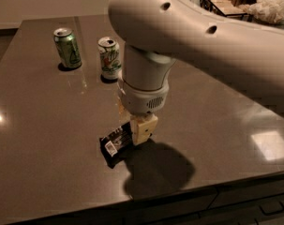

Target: Move rxbar chocolate near 7up can

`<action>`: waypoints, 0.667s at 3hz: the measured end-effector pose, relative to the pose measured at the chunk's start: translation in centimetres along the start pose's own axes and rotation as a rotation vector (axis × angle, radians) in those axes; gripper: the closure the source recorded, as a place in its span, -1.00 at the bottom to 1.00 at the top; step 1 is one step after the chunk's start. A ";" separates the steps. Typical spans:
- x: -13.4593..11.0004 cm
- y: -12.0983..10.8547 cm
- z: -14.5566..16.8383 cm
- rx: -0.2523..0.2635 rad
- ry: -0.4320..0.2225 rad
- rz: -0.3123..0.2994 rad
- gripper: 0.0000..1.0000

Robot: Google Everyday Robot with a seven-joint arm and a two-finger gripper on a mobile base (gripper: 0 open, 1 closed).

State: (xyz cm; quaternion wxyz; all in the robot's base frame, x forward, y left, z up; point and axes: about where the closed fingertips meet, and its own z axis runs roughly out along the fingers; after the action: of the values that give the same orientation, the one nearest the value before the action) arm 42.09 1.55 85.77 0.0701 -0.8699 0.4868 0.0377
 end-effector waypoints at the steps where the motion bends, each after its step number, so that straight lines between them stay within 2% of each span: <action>1: 2.0 -1.9 -1.4 0.047 0.014 0.103 1.00; 2: 4.2 -3.2 -2.9 0.102 0.023 0.211 1.00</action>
Offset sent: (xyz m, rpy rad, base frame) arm 0.0764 -0.0401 0.0356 0.0547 -0.0883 -0.3524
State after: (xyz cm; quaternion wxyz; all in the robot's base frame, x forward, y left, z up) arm 47.03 -0.75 88.33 0.1044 -0.8095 0.5776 0.0100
